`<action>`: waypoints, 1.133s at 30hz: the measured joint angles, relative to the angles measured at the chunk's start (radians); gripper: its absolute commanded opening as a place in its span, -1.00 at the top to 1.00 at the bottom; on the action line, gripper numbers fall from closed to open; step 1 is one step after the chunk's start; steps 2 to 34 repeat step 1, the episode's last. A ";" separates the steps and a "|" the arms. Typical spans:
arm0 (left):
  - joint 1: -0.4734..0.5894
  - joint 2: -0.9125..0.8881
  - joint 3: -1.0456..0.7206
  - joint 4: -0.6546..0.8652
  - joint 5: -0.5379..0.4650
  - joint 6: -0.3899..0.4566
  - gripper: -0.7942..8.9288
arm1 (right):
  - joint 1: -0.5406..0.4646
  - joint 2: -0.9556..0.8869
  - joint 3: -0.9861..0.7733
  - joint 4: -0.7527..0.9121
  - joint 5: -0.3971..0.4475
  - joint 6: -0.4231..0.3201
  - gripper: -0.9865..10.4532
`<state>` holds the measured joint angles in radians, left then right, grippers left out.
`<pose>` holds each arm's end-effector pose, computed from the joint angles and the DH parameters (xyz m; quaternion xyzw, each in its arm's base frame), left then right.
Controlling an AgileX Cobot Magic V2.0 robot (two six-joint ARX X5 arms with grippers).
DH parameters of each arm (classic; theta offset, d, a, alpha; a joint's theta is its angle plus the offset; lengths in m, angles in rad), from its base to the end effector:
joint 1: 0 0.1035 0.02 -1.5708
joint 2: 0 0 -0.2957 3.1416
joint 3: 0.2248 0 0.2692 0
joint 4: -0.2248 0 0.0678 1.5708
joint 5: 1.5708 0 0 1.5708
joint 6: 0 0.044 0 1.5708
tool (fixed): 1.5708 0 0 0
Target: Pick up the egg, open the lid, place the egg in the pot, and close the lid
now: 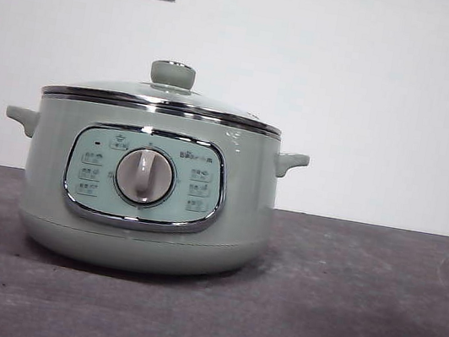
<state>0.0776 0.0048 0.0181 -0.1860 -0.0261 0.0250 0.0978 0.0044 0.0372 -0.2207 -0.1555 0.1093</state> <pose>0.0957 0.0086 0.1492 0.0102 0.0868 0.0506 0.9949 0.0928 0.0160 0.1526 0.0567 0.1005 0.1204 0.9860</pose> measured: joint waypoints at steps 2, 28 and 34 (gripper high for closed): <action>0.000 0.000 0.000 0.000 0.000 0.000 0.84 | 0.000 0.000 0.000 0.000 0.000 0.000 0.83; 0.000 0.000 0.000 0.000 0.000 0.000 0.84 | 0.000 0.000 0.000 0.000 0.000 0.000 0.83; 0.000 0.000 0.000 0.000 0.000 0.000 0.84 | 0.000 0.000 0.000 0.000 0.000 0.000 0.83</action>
